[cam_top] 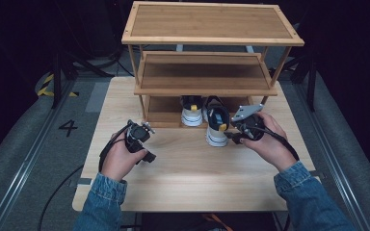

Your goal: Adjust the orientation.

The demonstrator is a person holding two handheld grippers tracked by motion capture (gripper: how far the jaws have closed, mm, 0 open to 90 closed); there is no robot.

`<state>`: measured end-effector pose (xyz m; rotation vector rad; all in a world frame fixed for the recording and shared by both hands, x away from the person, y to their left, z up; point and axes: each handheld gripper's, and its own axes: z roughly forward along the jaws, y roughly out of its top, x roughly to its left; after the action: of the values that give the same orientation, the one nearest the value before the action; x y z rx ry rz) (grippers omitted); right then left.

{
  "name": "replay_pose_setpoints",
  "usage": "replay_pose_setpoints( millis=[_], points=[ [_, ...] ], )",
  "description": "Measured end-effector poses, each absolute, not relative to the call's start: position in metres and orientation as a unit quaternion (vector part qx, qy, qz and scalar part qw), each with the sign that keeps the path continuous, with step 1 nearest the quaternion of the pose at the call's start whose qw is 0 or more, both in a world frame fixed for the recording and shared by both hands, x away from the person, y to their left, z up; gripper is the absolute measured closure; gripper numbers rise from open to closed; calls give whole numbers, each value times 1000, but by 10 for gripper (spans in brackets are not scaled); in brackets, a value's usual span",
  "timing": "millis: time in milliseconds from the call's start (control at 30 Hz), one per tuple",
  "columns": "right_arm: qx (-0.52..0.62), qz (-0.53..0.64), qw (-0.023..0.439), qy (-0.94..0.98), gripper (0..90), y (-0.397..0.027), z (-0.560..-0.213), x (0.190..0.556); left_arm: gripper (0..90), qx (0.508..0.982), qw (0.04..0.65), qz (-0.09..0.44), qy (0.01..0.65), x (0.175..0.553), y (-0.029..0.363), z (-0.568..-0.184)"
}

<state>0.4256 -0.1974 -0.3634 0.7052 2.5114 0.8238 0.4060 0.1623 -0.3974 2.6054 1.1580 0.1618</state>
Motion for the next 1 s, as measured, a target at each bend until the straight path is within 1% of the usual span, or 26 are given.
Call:
replay_pose_setpoints(
  millis=[100, 133, 233, 300, 433, 500, 567, 700, 733, 1000],
  points=[
    [279, 277, 196, 898, 522, -200, -372, 425, 240, 899, 149, 64, 407, 408, 162, -397],
    [283, 272, 197, 898, 538, -202, -378, 424, 241, 899, 149, 62, 407, 408, 162, -397],
    [309, 268, 184, 894, 620, -203, -391, 425, 242, 899, 150, 61, 407, 408, 162, -398],
    [316, 266, 183, 892, 687, -203, -398, 426, 243, 897, 152, 58, 411, 408, 163, -398],
    [313, 281, 182, 889, 784, -197, -405, 427, 246, 896, 150, 58, 414, 407, 166, -399],
    [317, 289, 173, 886, 827, -192, -408, 428, 247, 895, 151, 56, 417, 405, 168, -399],
    [324, 286, 161, 887, 844, -187, -412, 429, 247, 893, 152, 58, 420, 402, 171, -399],
    [330, 290, 173, 882, 856, -182, -416, 432, 248, 889, 153, 60, 428, 397, 178, -398],
    [336, 290, 172, 879, 871, -182, -416, 433, 248, 888, 153, 62, 428, 396, 179, -398],
    [344, 298, 175, 873, 900, -180, -408, 443, 249, 883, 154, 64, 438, 388, 189, -398]
  ],
)
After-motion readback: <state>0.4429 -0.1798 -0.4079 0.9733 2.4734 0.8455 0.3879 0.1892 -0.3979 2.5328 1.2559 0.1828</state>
